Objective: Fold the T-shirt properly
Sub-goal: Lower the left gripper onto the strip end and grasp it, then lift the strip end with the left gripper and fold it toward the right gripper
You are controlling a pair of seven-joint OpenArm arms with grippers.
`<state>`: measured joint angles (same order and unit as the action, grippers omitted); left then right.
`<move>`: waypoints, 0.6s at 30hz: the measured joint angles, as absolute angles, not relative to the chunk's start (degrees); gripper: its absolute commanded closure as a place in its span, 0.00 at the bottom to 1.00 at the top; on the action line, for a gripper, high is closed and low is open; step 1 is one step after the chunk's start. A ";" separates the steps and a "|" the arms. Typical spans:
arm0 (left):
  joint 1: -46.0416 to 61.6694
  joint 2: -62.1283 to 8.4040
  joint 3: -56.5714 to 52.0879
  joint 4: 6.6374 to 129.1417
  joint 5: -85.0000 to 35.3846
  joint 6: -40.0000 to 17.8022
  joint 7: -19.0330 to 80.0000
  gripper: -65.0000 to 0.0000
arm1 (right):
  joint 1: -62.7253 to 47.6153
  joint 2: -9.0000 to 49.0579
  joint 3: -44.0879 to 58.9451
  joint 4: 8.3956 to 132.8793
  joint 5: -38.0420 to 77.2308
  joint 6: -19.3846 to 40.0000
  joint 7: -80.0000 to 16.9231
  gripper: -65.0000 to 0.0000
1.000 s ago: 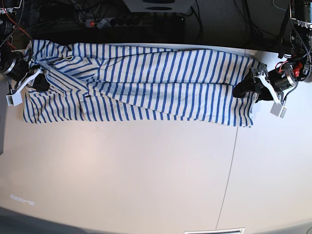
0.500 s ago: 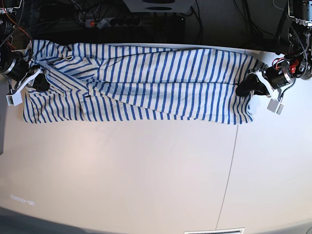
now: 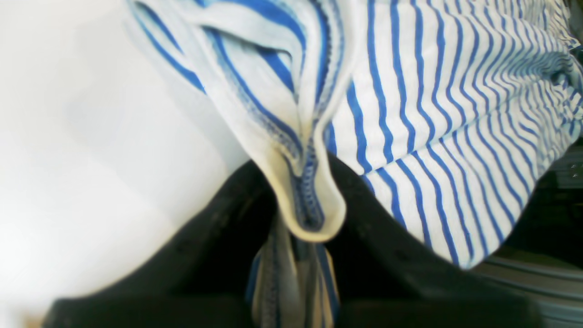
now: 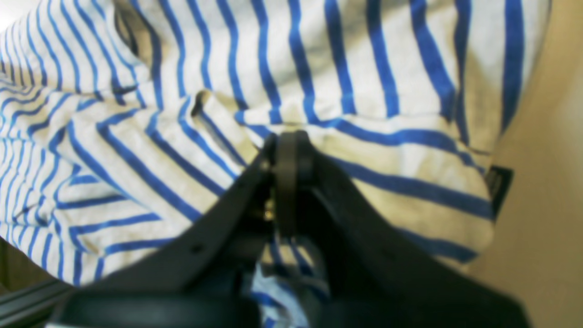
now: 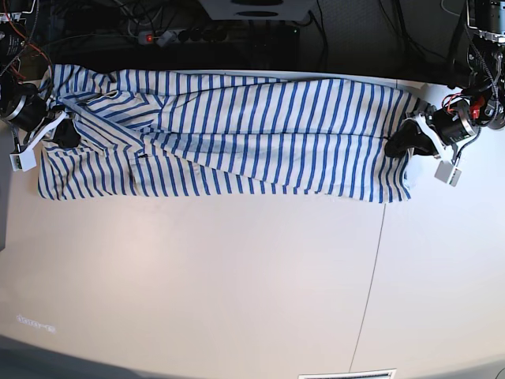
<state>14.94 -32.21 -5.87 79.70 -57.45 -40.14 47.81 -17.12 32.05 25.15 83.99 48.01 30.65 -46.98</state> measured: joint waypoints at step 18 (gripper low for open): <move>15.68 -37.91 -12.67 86.48 -48.64 -34.96 49.32 1.00 | -17.12 32.03 25.15 83.99 48.21 30.65 -46.98 1.00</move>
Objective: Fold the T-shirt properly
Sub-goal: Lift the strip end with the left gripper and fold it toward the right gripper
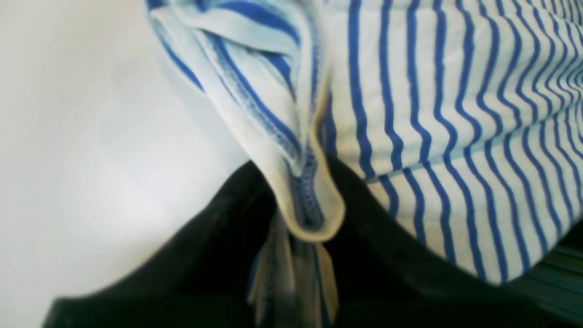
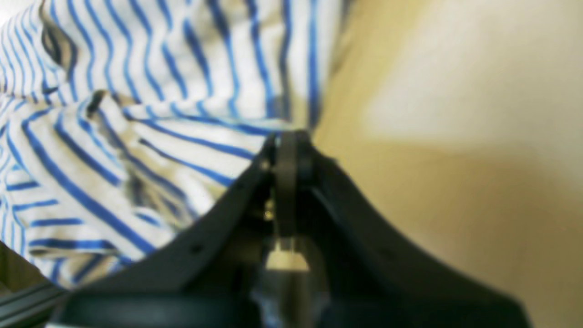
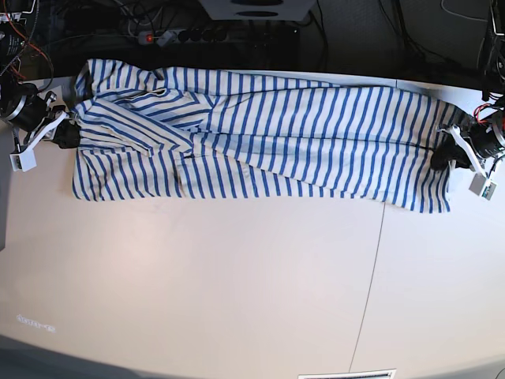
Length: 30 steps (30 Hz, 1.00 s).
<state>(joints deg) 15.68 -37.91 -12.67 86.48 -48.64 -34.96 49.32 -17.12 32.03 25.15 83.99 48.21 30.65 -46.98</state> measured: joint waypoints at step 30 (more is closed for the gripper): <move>25.28 -23.62 13.50 126.45 -26.26 -25.50 47.42 1.00 | -17.12 32.05 25.15 83.99 47.07 30.65 -47.13 1.00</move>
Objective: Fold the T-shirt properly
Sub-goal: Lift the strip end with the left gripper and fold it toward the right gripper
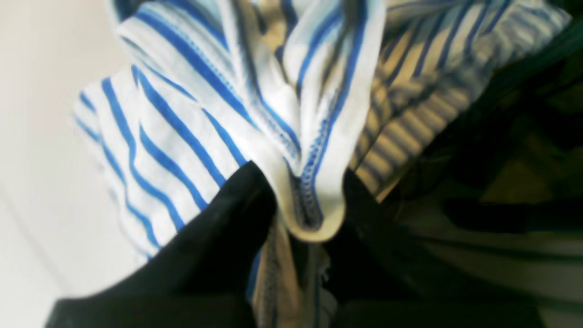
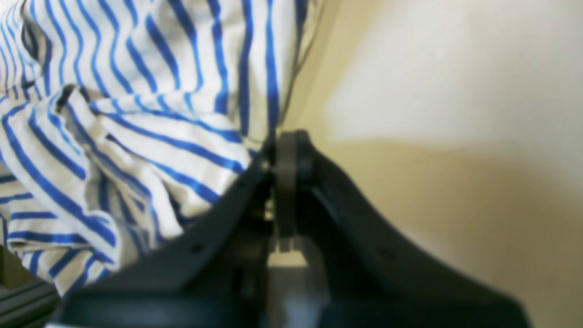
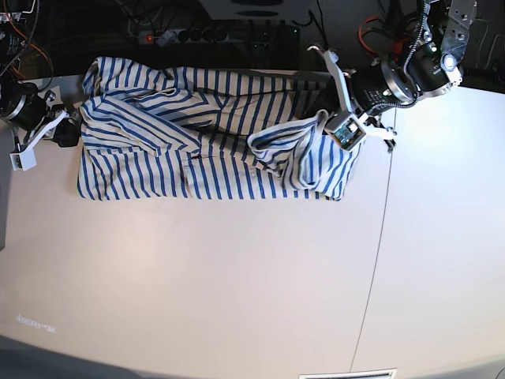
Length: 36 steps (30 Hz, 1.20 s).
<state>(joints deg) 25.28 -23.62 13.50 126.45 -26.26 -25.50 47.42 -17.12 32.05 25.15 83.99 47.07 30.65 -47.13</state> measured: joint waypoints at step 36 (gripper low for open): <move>8.73 -4.80 45.25 103.88 19.46 -4.38 44.91 0.98 | -17.12 32.05 25.15 83.99 48.21 30.63 -47.20 1.00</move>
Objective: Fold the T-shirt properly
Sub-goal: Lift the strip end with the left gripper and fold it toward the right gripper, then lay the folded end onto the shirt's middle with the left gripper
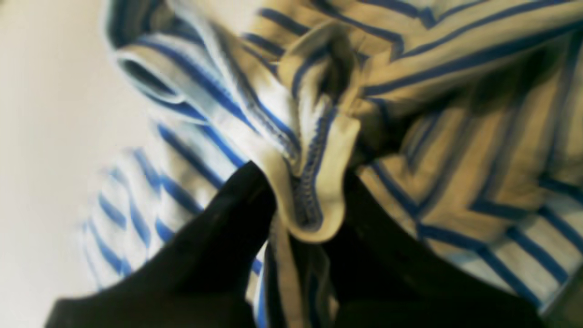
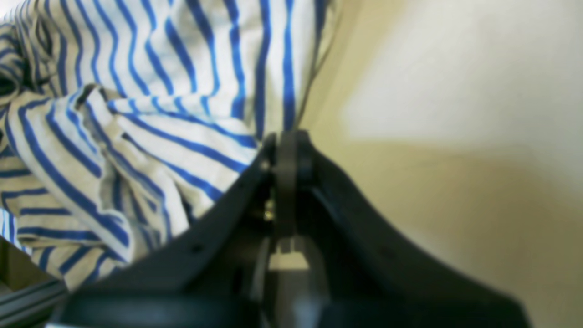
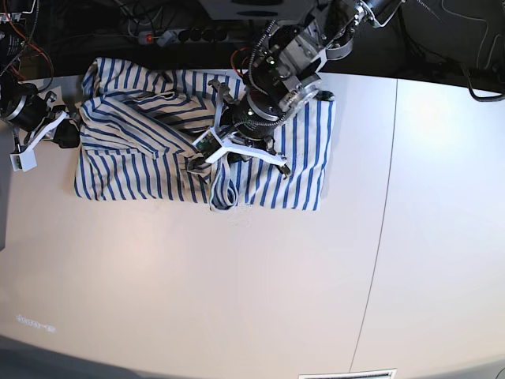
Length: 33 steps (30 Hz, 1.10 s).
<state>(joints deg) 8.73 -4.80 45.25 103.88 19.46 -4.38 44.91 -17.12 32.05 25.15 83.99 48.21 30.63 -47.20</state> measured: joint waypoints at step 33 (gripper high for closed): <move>4.10 -12.53 54.11 103.85 36.34 -6.26 39.86 1.00 | -17.12 32.23 25.15 83.99 48.18 30.65 -46.76 1.00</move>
<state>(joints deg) 4.10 -12.53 54.11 103.85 36.34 -6.26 39.86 -17.12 32.23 25.15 83.99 48.18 30.65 -46.76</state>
